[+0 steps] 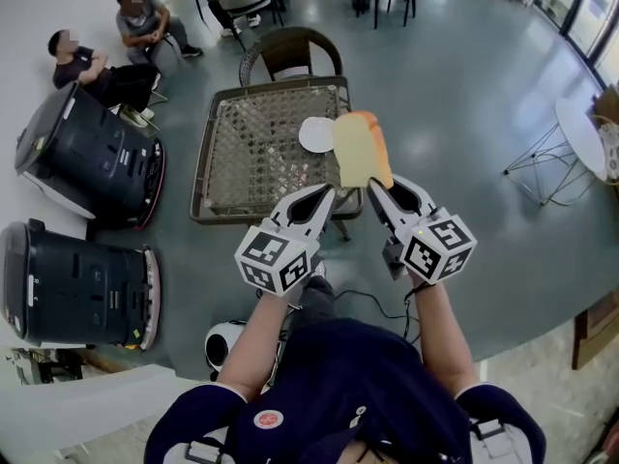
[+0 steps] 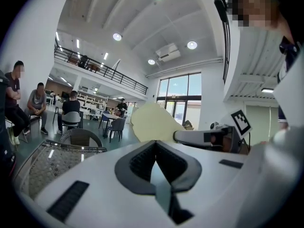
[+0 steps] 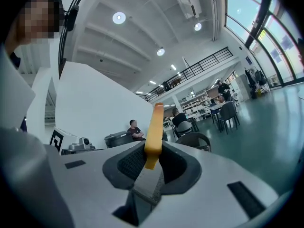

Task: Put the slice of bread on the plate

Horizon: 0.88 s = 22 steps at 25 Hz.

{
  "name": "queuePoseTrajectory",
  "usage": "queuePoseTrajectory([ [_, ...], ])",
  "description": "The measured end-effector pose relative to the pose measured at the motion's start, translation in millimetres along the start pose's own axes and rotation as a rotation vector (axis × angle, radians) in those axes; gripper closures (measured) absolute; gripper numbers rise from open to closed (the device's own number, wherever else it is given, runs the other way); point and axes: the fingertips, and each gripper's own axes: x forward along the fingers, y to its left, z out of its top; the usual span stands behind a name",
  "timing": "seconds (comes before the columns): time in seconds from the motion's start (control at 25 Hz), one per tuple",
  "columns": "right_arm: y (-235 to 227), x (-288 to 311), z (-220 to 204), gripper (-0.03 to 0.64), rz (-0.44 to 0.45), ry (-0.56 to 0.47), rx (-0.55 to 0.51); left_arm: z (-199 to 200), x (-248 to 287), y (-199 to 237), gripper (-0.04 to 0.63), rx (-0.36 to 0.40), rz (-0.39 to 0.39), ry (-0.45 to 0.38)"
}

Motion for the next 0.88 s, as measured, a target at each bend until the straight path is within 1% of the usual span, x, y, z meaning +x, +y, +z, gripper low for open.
queuePoseTrajectory([
  [0.4, -48.4, 88.4, -24.8, 0.532, -0.05, 0.062, 0.069, -18.3, 46.0, 99.0, 0.589, -0.046, -0.012, 0.059],
  [0.56, -64.7, 122.8, -30.9, 0.532, -0.076, 0.085, 0.1, -24.8, 63.3, 135.2, 0.589, -0.067, -0.03, 0.093],
  [0.88, -87.5, 185.9, -32.6, 0.532, -0.135, 0.107, 0.128, -28.7, 91.5, 199.6, 0.589, -0.1, -0.083, 0.129],
])
